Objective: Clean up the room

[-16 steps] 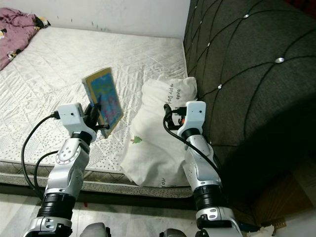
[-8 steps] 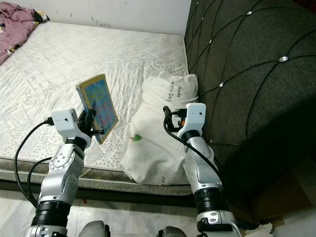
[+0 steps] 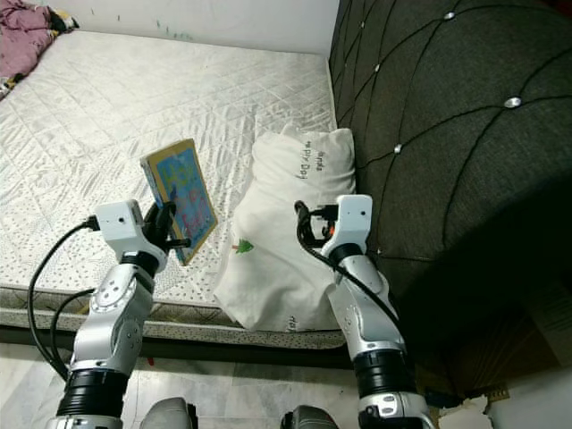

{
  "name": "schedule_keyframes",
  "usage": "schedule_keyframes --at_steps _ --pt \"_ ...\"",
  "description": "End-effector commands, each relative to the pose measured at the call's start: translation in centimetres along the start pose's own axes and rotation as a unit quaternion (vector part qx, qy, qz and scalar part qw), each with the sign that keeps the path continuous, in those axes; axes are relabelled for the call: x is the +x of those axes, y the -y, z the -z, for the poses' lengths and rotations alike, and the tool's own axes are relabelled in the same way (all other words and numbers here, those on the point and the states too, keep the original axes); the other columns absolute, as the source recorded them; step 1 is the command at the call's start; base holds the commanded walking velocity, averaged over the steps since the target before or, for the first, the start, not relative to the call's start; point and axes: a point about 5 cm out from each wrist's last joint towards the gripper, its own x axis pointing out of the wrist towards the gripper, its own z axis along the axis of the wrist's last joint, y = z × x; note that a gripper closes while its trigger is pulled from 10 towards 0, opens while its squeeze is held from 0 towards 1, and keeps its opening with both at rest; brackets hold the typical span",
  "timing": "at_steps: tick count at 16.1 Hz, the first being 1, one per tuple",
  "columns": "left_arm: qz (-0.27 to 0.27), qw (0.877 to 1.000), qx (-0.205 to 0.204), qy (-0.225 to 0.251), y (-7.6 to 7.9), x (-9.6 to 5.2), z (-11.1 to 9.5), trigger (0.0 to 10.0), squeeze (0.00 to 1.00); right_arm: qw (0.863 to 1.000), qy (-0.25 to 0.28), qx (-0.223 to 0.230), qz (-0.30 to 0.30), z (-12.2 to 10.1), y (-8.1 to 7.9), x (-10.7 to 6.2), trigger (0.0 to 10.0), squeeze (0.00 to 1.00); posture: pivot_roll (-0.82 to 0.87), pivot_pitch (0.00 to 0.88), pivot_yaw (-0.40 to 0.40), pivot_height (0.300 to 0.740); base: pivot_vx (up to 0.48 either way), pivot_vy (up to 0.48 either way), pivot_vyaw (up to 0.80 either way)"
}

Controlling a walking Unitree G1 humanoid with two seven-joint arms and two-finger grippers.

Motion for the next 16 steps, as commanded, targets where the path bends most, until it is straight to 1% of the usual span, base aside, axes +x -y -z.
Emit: schedule_keyframes --at_steps 1,7,10,16 --pt "0.010 1.000 -0.003 0.022 0.37 0.09 -1.14 10.0 0.00 1.000 0.005 -0.001 -0.001 -0.49 0.13 -0.09 10.0 0.00 0.01 0.068 -0.058 0.740 0.000 0.480 0.00" --pt "0.005 1.000 -0.010 0.021 0.23 0.41 -1.27 10.0 0.00 1.000 0.004 -0.005 0.002 -0.67 0.30 0.03 10.0 0.00 0.01 0.064 -0.063 0.740 0.000 0.480 0.00" --pt "0.006 0.999 -0.012 0.031 0.28 0.39 -1.44 10.0 0.00 1.000 0.004 -0.009 0.002 -0.71 0.30 0.11 10.0 0.00 0.01 0.058 -0.063 0.740 0.000 0.452 0.00" --pt "0.021 0.999 -0.012 0.046 0.35 0.43 -1.91 10.0 0.00 1.000 0.004 -0.014 0.000 -0.76 0.21 0.32 10.0 0.00 0.01 0.051 -0.063 0.740 0.000 0.000 0.00"
